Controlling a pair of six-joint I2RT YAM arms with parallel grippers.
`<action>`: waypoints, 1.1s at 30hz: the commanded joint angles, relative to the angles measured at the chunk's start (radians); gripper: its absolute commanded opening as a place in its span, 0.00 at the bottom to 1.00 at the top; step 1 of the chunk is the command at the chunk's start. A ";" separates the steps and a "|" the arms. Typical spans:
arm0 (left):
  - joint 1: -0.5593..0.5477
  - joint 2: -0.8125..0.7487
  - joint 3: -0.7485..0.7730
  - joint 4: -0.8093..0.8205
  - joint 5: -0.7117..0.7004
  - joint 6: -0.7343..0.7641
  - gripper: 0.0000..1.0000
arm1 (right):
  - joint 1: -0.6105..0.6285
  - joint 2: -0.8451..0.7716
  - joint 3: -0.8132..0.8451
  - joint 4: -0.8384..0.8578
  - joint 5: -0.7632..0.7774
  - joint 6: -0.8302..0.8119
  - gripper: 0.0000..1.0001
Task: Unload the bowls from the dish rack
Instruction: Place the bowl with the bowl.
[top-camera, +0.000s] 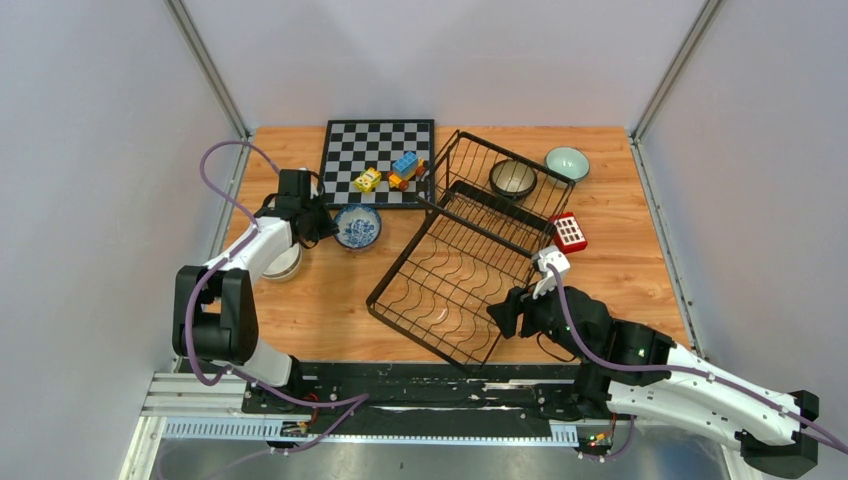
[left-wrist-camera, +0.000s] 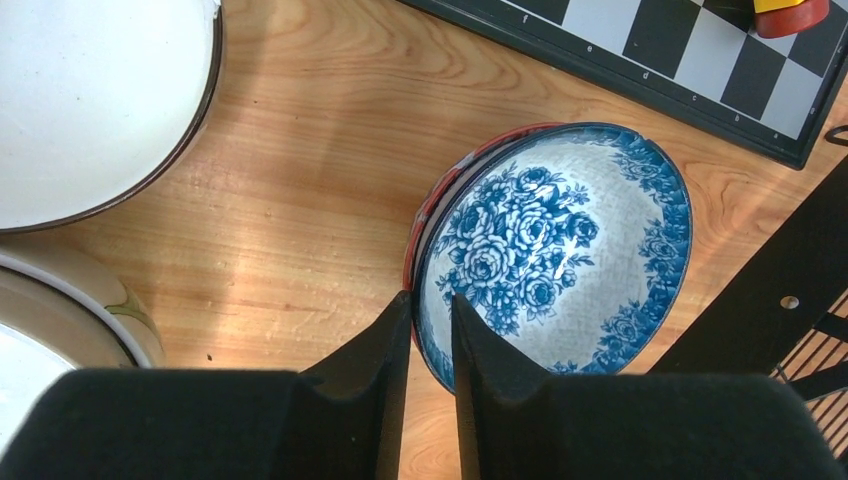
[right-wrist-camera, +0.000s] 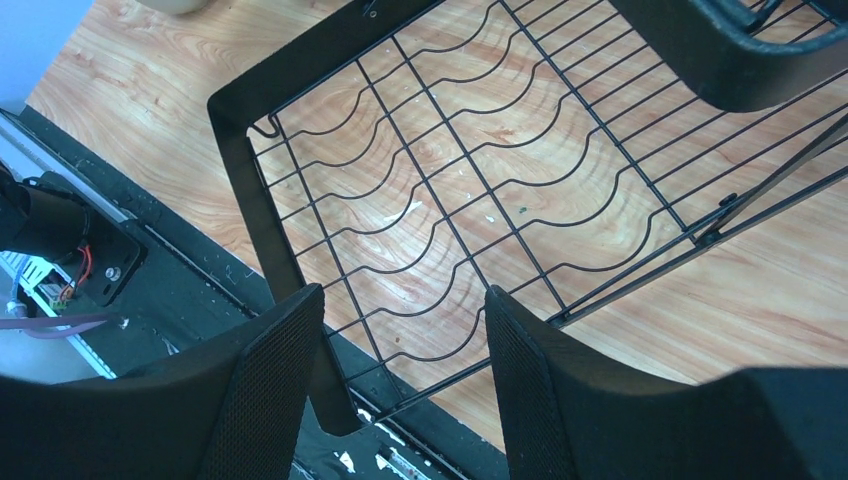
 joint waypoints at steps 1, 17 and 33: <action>0.007 -0.022 -0.003 0.002 0.018 0.011 0.24 | -0.011 -0.010 -0.001 -0.021 0.028 -0.005 0.64; 0.007 -0.039 0.000 -0.002 0.024 0.024 0.26 | -0.011 -0.013 0.011 -0.035 0.033 -0.012 0.64; 0.006 -0.122 -0.007 0.024 0.040 0.043 0.30 | -0.011 -0.021 0.054 -0.064 0.055 -0.047 0.65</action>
